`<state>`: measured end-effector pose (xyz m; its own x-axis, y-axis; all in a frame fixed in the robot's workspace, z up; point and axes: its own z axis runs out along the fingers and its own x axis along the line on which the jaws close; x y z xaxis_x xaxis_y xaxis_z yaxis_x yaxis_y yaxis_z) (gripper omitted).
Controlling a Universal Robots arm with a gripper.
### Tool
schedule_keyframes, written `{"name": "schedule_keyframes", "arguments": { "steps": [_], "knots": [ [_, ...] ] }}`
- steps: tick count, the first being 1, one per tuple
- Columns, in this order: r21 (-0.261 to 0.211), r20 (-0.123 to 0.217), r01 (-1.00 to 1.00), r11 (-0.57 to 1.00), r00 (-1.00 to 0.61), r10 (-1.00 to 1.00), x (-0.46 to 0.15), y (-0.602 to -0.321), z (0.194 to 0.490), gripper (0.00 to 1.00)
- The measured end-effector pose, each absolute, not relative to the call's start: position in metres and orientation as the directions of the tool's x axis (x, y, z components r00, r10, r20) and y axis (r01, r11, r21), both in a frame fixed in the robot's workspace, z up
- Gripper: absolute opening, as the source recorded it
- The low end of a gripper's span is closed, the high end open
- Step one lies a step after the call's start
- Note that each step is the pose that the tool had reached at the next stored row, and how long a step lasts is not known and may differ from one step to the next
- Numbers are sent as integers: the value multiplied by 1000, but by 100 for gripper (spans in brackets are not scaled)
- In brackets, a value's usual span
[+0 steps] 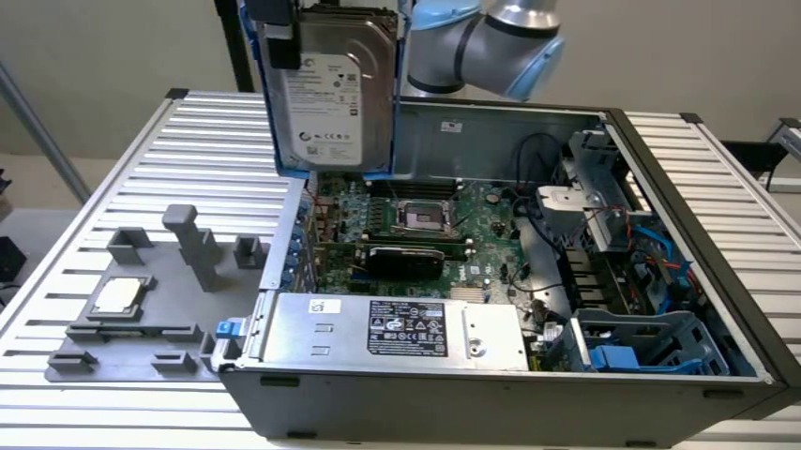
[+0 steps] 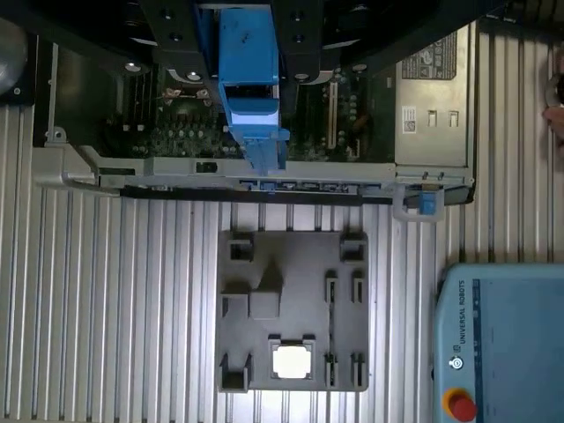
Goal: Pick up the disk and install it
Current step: 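Pick up the disk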
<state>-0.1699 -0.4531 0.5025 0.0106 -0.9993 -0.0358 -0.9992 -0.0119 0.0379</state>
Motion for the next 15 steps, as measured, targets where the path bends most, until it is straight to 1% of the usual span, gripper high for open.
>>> {"name": "schedule_keyframes", "arguments": {
  "steps": [15],
  "knots": [
    [38, -36, -999, -12, 11, -999, -102, -477, 503, 33]
  ]
}}
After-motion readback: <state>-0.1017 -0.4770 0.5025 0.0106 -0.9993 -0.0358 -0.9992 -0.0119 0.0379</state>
